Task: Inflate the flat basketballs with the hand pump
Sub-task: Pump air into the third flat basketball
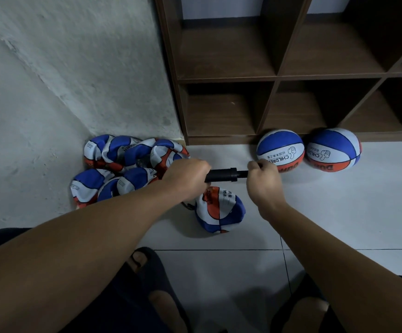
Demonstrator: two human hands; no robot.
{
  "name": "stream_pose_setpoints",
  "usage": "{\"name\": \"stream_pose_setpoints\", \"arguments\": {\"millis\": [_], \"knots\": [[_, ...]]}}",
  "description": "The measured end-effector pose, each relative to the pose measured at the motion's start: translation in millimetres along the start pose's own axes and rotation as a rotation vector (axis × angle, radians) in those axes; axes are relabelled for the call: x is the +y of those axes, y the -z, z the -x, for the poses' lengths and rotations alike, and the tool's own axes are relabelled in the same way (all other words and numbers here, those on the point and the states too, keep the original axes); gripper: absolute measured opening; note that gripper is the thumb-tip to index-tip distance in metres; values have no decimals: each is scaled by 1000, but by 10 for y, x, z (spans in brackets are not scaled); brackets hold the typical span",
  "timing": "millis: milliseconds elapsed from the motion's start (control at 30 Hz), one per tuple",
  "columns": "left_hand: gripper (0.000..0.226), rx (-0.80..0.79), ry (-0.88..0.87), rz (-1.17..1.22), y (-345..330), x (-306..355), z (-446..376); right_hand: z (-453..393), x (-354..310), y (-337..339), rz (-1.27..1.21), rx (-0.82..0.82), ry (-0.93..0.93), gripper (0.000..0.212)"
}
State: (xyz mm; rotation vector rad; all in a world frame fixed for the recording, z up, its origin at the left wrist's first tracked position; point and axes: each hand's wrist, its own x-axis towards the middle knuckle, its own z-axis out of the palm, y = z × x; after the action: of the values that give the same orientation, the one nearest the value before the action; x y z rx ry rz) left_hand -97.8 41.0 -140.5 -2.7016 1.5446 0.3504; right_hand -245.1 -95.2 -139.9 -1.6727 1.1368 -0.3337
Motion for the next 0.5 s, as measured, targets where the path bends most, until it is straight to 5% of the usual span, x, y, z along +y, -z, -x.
{"name": "stream_pose_setpoints", "arguments": {"millis": [100, 167, 267, 433, 500], "knots": [[24, -1, 13, 15, -71, -194, -40, -56, 50, -96, -56, -109, -58, 27], [27, -8, 37, 17, -129, -312, -52, -112, 119, -134, -167, -166, -135, 49], [25, -44, 176, 113, -232, -456, -36, -232, 374, -160, -332, -120, -218, 66], [32, -102, 353, 231, -619, -658, 4, -428, 1083, -417, 375, -238, 132, 16], [33, -117, 357, 198, -754, -665, 27, -511, 1289, -560, 577, -298, 296, 14]]}}
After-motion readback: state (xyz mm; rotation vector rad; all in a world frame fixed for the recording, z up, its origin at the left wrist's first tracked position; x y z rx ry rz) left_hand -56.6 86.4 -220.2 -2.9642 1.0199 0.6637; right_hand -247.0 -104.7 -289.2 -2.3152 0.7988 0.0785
